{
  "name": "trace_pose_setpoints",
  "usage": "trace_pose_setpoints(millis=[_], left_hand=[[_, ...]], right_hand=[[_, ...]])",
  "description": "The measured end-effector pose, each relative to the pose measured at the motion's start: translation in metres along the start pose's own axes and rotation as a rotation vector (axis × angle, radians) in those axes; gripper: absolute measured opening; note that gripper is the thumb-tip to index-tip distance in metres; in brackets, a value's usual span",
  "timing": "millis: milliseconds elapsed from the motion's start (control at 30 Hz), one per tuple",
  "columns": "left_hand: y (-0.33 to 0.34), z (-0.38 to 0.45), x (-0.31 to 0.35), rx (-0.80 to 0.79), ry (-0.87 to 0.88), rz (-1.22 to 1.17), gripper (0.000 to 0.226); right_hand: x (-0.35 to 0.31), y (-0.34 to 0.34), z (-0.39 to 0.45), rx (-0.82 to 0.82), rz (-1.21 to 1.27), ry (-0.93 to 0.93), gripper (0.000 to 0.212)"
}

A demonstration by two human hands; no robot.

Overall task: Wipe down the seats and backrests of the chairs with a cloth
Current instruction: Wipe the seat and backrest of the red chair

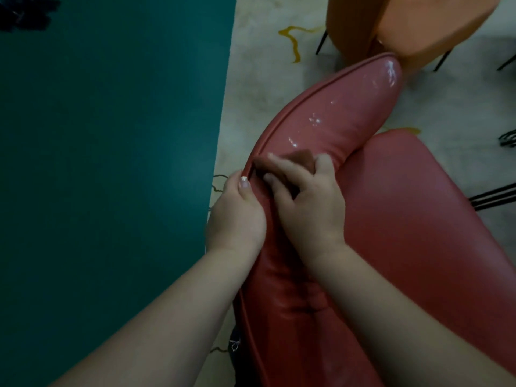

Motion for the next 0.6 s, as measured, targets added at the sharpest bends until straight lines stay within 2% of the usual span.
trace_pose_setpoints(millis=[133, 267, 400, 500, 600], left_hand=[[0.001, -0.001, -0.001, 0.062, 0.014, 0.057, 0.041], [0.0, -0.003, -0.001, 0.072, 0.04, 0.014, 0.042], [0.001, -0.005, -0.001, 0.089, 0.051, 0.036, 0.042], [0.0, -0.007, -0.001, 0.091, 0.055, 0.051, 0.041], [0.0, -0.007, 0.0, 0.095, 0.054, 0.06, 0.04]], right_hand=[[0.002, -0.008, -0.028, -0.043, 0.02, -0.031, 0.035], [0.006, 0.003, 0.024, -0.018, -0.066, -0.006, 0.03], [0.014, 0.009, 0.048, 0.022, -0.063, 0.115, 0.031], [0.006, 0.002, 0.012, 0.024, -0.019, 0.058, 0.034], [0.008, -0.006, -0.003, -0.048, -0.008, -0.017, 0.034]])
Point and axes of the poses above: each hand's wrist, its own z-axis towards the middle knuckle, its own y-axis out of the palm, x = y × z, the point moved 3 cm from there along z, towards the middle knuckle, and after that the axes turned 3 degrees about z, right-handed, at the moved point
